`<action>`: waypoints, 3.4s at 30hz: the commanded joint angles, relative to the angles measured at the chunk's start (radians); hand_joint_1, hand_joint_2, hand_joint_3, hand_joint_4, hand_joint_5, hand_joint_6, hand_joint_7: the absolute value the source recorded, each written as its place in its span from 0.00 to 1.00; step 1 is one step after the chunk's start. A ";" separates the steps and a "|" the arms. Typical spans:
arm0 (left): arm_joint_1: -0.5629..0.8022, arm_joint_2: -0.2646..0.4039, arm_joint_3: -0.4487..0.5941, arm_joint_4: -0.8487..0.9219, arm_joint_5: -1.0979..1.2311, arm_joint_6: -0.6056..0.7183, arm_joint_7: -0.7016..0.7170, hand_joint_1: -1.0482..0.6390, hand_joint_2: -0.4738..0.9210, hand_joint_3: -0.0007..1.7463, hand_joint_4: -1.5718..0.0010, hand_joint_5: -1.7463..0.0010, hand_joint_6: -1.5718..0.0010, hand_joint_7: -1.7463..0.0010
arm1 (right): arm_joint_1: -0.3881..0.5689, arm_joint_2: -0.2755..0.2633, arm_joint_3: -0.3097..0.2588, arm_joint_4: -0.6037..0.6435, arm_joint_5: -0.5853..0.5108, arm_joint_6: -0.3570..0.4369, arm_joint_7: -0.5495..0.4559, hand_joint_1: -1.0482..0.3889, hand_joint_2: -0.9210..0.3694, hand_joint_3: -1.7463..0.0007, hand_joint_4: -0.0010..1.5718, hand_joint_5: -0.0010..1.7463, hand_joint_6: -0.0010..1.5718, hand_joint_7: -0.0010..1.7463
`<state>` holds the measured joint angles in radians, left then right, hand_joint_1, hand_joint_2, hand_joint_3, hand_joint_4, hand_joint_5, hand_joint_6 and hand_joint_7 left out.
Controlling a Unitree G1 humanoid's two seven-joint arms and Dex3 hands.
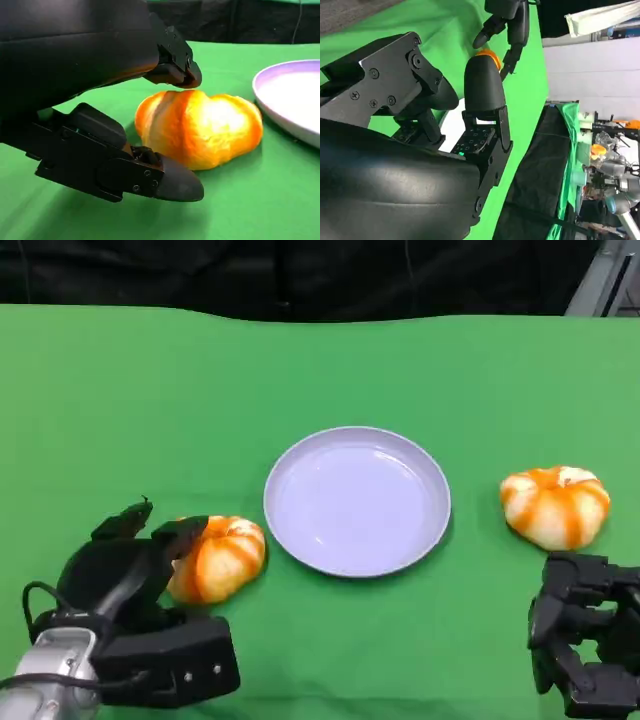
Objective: Grasp the bread from the table and place it into the plate.
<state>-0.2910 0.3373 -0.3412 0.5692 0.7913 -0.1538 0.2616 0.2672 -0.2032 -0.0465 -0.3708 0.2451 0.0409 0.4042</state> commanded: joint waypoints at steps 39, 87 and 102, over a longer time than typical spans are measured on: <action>-0.200 -0.106 -0.117 0.435 -0.022 -0.028 0.351 0.47 1.00 0.05 0.52 0.94 0.52 0.97 | 0.015 -0.005 0.008 -0.026 -0.009 0.006 -0.023 0.77 0.29 0.32 0.55 0.97 0.54 0.83; -0.521 -0.378 -0.089 0.667 -0.182 -0.236 0.197 0.56 0.99 0.23 0.52 0.27 0.42 0.56 | 0.019 0.036 0.069 -0.007 -0.045 -0.047 -0.055 0.76 0.38 0.24 0.56 0.99 0.55 0.85; -0.500 -0.280 -0.167 0.499 -0.135 -0.191 -0.057 0.01 1.00 0.40 1.00 1.00 0.99 1.00 | 0.008 0.042 0.060 0.015 -0.044 -0.061 -0.048 0.74 0.41 0.23 0.55 1.00 0.54 0.84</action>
<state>-0.8032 0.0139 -0.4988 1.1367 0.6425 -0.3469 0.2015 0.2813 -0.1542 0.0239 -0.3668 0.1938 -0.0029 0.3564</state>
